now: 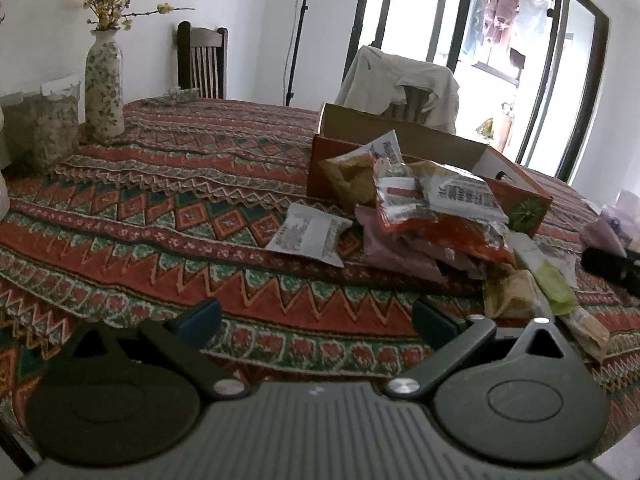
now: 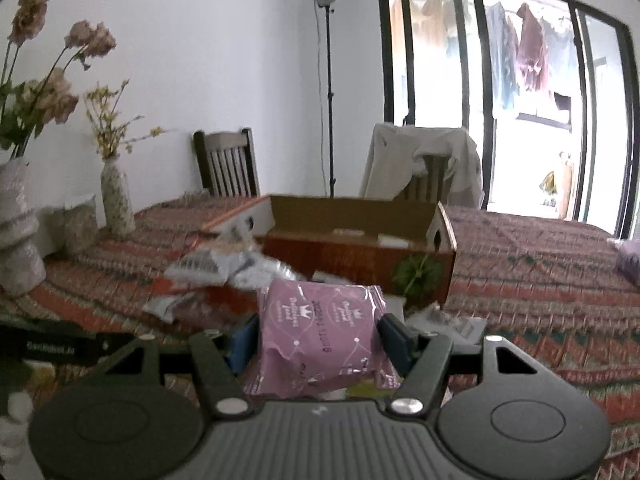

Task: Organize snacks
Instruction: 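Grasp a white oat-crisp packet with left tool while right holds pink packet, then lower both held packets into the cardboard box and open both tools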

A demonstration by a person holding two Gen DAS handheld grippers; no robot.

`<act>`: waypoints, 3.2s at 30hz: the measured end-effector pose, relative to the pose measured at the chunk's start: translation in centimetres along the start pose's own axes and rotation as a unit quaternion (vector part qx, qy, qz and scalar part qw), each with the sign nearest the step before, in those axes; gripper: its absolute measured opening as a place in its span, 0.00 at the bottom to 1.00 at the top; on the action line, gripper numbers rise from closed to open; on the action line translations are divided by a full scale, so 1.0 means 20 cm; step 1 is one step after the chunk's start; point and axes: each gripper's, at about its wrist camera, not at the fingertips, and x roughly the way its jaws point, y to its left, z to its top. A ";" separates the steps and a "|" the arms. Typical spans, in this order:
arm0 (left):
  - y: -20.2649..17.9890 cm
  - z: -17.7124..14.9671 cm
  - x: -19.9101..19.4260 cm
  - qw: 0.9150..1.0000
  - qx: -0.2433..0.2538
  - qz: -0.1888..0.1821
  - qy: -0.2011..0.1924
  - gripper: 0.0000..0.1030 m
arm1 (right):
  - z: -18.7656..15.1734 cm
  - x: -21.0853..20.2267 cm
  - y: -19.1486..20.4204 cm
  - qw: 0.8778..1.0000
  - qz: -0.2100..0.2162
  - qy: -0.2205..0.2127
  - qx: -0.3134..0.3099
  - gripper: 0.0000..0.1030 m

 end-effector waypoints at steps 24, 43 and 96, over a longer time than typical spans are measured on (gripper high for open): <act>-0.32 0.27 0.06 0.996 0.059 -0.036 -0.052 1.00 | 0.00 0.14 -0.21 0.998 -0.047 0.004 0.036 0.63; -0.47 0.32 0.23 0.997 0.070 -0.033 -0.031 0.42 | -0.01 0.14 -0.27 0.998 -0.035 0.006 0.046 0.63; -0.55 1.06 1.07 0.990 0.083 0.105 0.042 0.43 | 0.53 1.27 -0.24 0.992 -0.070 0.100 0.002 0.64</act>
